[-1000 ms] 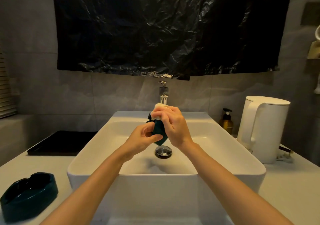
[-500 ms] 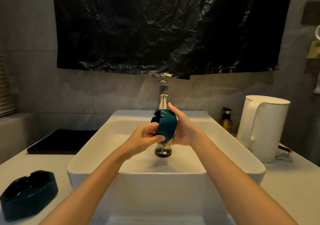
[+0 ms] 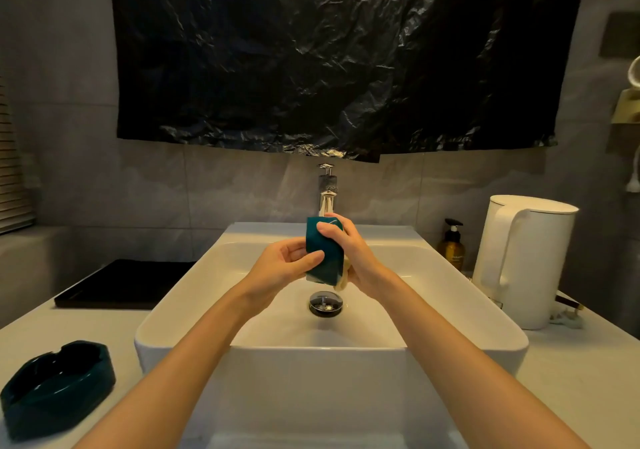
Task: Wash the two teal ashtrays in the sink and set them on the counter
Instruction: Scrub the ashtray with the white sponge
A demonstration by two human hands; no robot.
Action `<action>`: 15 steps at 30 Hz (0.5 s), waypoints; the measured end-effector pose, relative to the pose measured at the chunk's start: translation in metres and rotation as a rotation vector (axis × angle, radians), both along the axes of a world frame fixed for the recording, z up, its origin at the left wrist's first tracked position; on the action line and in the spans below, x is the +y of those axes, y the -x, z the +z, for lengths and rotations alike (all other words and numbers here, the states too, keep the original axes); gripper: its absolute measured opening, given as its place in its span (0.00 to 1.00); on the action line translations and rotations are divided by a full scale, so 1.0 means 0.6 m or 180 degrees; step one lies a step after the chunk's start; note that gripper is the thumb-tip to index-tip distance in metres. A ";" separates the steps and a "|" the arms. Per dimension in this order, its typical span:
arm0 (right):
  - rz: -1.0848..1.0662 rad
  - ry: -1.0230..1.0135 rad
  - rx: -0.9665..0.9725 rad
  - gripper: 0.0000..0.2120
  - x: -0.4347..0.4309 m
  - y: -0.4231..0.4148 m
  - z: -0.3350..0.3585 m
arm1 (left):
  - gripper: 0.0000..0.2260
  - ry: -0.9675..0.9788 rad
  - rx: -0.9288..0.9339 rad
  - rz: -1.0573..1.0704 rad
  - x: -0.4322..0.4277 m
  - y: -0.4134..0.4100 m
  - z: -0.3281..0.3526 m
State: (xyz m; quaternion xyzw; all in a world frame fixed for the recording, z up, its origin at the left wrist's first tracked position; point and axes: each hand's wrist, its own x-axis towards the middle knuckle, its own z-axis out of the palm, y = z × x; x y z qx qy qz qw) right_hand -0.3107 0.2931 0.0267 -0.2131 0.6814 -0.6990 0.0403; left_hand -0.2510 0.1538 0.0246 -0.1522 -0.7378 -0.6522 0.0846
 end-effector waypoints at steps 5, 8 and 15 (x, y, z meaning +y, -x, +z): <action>-0.0369 -0.0049 0.0586 0.23 -0.008 -0.010 0.001 | 0.09 -0.0096 -0.0045 0.0002 -0.006 0.003 -0.002; -0.0804 -0.0290 0.1399 0.20 -0.011 -0.012 -0.009 | 0.10 -0.0035 -0.0043 0.0135 -0.008 0.009 -0.006; -0.1143 -0.1187 0.3218 0.13 -0.019 0.004 -0.026 | 0.10 0.0153 0.0079 0.0187 -0.014 0.008 -0.010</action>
